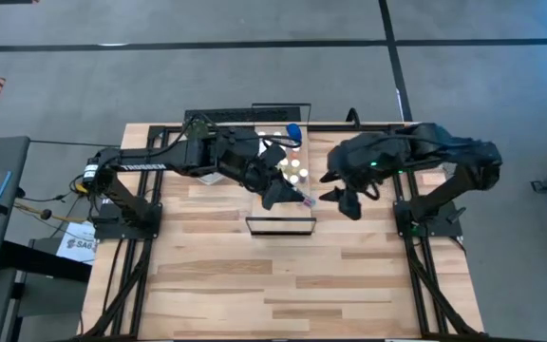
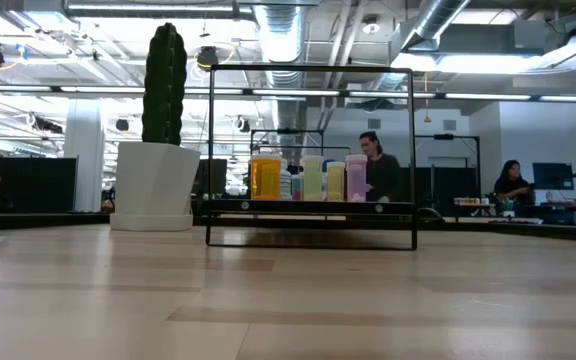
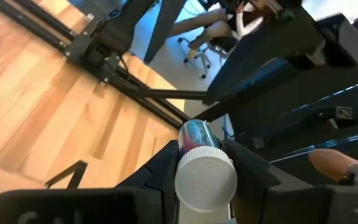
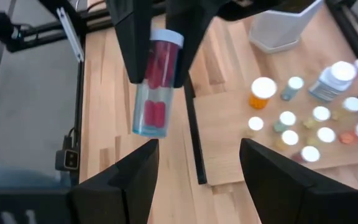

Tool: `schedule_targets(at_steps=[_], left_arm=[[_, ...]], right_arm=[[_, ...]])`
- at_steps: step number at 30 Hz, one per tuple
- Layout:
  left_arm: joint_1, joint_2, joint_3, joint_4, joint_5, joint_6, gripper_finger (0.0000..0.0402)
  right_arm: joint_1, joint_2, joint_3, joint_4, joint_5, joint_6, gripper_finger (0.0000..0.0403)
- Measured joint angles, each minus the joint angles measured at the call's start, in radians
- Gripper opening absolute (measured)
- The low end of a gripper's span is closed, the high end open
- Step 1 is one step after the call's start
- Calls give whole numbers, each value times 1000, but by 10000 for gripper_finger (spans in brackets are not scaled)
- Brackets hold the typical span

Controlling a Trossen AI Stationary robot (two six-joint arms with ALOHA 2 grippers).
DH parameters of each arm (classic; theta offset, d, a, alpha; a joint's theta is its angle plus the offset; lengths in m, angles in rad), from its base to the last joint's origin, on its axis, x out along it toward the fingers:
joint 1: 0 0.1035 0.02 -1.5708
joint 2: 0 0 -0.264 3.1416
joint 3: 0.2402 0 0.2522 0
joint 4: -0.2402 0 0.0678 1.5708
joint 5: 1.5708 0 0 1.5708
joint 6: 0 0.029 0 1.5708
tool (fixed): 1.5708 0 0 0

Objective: Pick and place medicine bottles onto shelf by color
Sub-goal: Put the blue pill bottle on the shelf

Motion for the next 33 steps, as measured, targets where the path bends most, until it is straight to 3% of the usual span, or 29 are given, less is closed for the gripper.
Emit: schedule_targets(at_steps=[7, 22, 33], left_arm=[[0, 0, 0, -82, -58, -4, 92], [0, 0, 0, -72, -139, 38, 92], [0, 0, 0, -63, -139, 49, 92]], right_arm=[[-28, 60, 0, 38, -77, -40, 244], [-42, 108, 0, 95, -81, -65, 244], [-42, 108, 0, 98, -81, -64, 242]])
